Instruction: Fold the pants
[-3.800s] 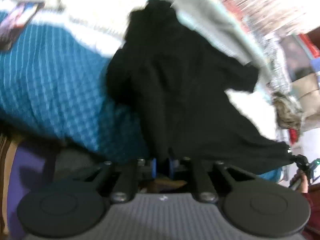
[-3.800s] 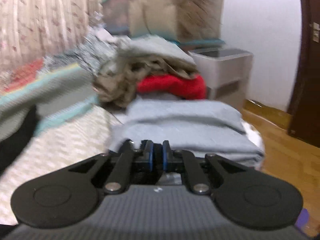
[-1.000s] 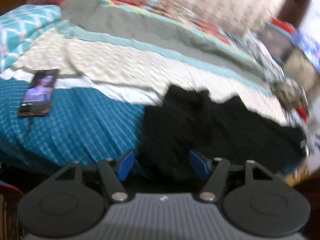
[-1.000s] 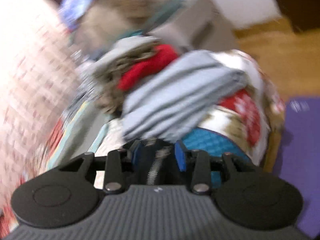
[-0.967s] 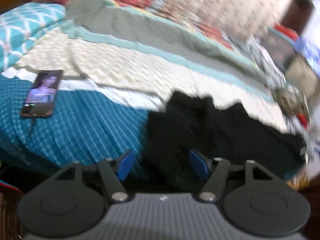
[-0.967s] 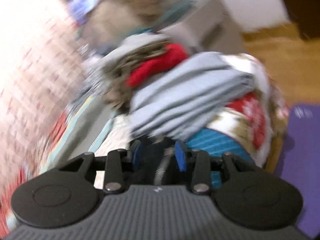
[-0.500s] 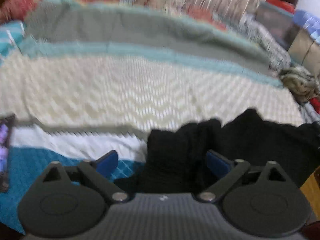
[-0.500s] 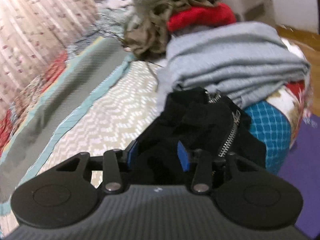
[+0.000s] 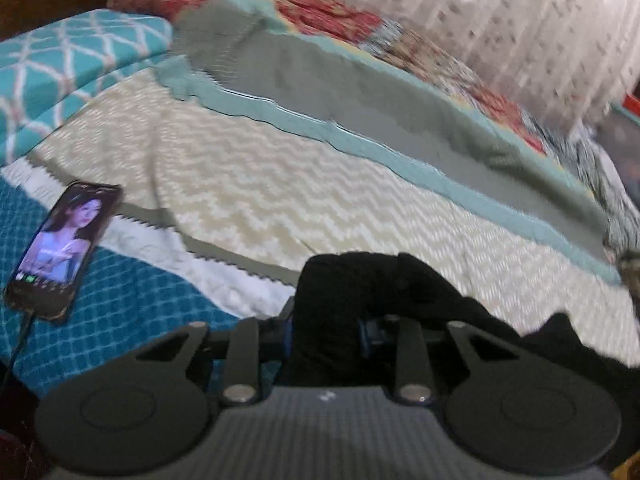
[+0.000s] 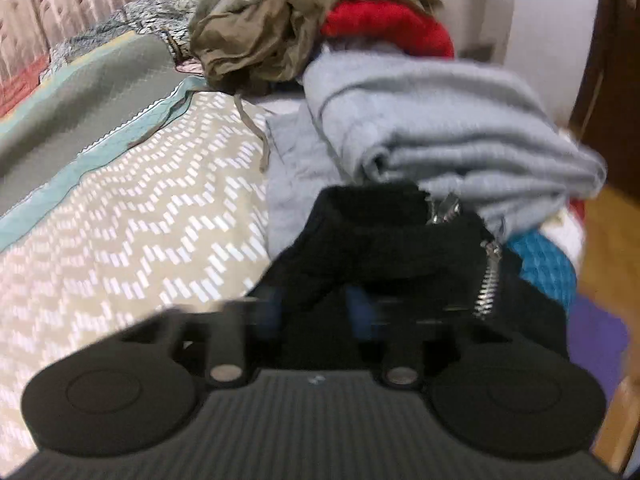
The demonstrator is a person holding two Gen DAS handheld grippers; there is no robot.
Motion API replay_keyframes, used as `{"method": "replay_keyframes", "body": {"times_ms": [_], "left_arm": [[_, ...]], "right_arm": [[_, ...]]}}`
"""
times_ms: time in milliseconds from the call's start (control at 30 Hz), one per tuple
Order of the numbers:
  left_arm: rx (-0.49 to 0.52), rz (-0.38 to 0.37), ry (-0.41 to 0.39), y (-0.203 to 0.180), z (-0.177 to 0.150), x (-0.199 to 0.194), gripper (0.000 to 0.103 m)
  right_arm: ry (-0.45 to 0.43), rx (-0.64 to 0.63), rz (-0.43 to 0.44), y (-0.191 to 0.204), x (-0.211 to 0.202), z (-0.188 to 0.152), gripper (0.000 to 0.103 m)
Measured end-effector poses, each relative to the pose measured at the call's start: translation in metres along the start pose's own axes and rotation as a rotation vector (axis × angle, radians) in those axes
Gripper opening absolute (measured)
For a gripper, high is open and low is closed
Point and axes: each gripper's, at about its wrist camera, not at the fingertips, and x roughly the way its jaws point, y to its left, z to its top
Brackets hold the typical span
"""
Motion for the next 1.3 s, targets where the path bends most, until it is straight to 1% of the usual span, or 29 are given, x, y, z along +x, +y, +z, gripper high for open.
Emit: {"method": "replay_keyframes", "body": {"times_ms": [67,100,167,233,300,367,467,500,533,567,600,633,667,700,733,767,800,833,867,900,967,1033,1067,1100,1133,1167,1200,1267,1300], "left_arm": [[-0.003,0.008,-0.004,0.002,0.002,0.002,0.025],[-0.003,0.01,-0.003,0.001,0.004,0.005,0.024],[-0.016,-0.001,-0.027,0.002,0.013,0.003,0.024],[-0.043,-0.034,-0.06,0.005,0.029,-0.003,0.023],[-0.044,-0.048,-0.079,0.003,0.048,-0.002,0.023],[-0.041,-0.04,-0.101,0.0,0.066,0.001,0.023],[-0.073,-0.003,-0.173,0.007,0.093,0.006,0.023],[-0.093,-0.001,-0.192,0.012,0.103,0.01,0.023],[-0.114,-0.005,-0.193,0.017,0.113,0.016,0.023],[-0.131,0.002,-0.18,0.021,0.122,0.027,0.024],[-0.127,0.008,-0.158,0.023,0.128,0.042,0.028],[-0.101,0.023,-0.118,0.021,0.133,0.062,0.036],[-0.074,0.055,-0.077,0.017,0.134,0.081,0.039],[-0.045,0.113,-0.019,0.013,0.133,0.103,0.045],[-0.017,0.155,0.045,0.01,0.13,0.121,0.047],[-0.009,0.173,0.079,0.007,0.124,0.128,0.047],[-0.019,0.174,0.08,0.007,0.119,0.129,0.048],[-0.033,0.16,0.056,0.008,0.114,0.123,0.049],[-0.043,0.144,0.037,0.01,0.111,0.115,0.051],[-0.055,0.137,0.028,0.013,0.107,0.106,0.056],[-0.078,0.126,0.018,0.022,0.103,0.092,0.058],[-0.095,0.111,0.007,0.03,0.098,0.076,0.063],[-0.104,0.111,-0.001,0.033,0.099,0.069,0.063],[-0.117,0.131,-0.019,0.035,0.098,0.061,0.061],[-0.132,0.163,-0.045,0.039,0.099,0.054,0.062],[-0.153,0.177,-0.065,0.044,0.098,0.048,0.062],[-0.178,0.181,-0.067,0.05,0.099,0.046,0.062],[-0.234,0.198,-0.062,0.056,0.101,0.042,0.059],[-0.248,0.175,-0.075,0.053,0.102,0.037,0.058]], "right_arm": [[-0.005,0.051,0.027,-0.008,-0.006,0.003,0.004],[-0.024,0.105,0.059,-0.015,-0.016,0.006,0.004],[-0.078,0.198,0.126,-0.025,-0.041,0.013,0.004],[-0.136,0.231,0.185,-0.029,-0.065,0.027,0.004],[-0.171,0.261,0.234,-0.03,-0.079,0.042,0.004],[-0.201,0.29,0.262,-0.024,-0.085,0.056,0.004],[-0.249,0.28,0.273,-0.003,-0.078,0.073,0.004],[-0.249,0.275,0.278,0.005,-0.073,0.08,0.004],[-0.241,0.27,0.281,0.016,-0.064,0.087,0.004],[-0.234,0.261,0.273,0.03,-0.054,0.092,0.004],[-0.231,0.238,0.258,0.044,-0.042,0.095,0.004],[-0.213,0.205,0.252,0.059,-0.026,0.096,0.005],[-0.177,0.174,0.257,0.072,-0.008,0.096,0.009],[-0.132,0.149,0.239,0.081,0.011,0.094,0.013],[-0.106,0.149,0.203,0.084,0.019,0.091,0.014],[-0.099,0.172,0.187,0.082,0.024,0.088,0.016],[-0.113,0.217,0.236,0.073,0.021,0.083,0.016],[-0.121,0.242,0.296,0.065,0.016,0.079,0.016],[-0.118,0.241,0.335,0.056,0.01,0.077,0.016],[-0.121,0.22,0.351,0.047,0.001,0.075,0.016],[-0.143,0.163,0.343,0.028,-0.02,0.07,0.017],[-0.16,0.122,0.307,0.005,-0.04,0.062,0.019],[-0.163,0.112,0.293,-0.006,-0.047,0.058,0.023],[-0.165,0.102,0.285,-0.018,-0.053,0.053,0.03],[-0.162,0.09,0.275,-0.027,-0.059,0.049,0.033],[-0.158,0.078,0.263,-0.032,-0.06,0.045,0.038],[-0.152,0.069,0.252,-0.037,-0.061,0.04,0.04],[-0.129,0.052,0.253,-0.036,-0.05,0.034,0.04],[-0.111,0.046,0.25,-0.035,-0.045,0.032,0.04]]}}
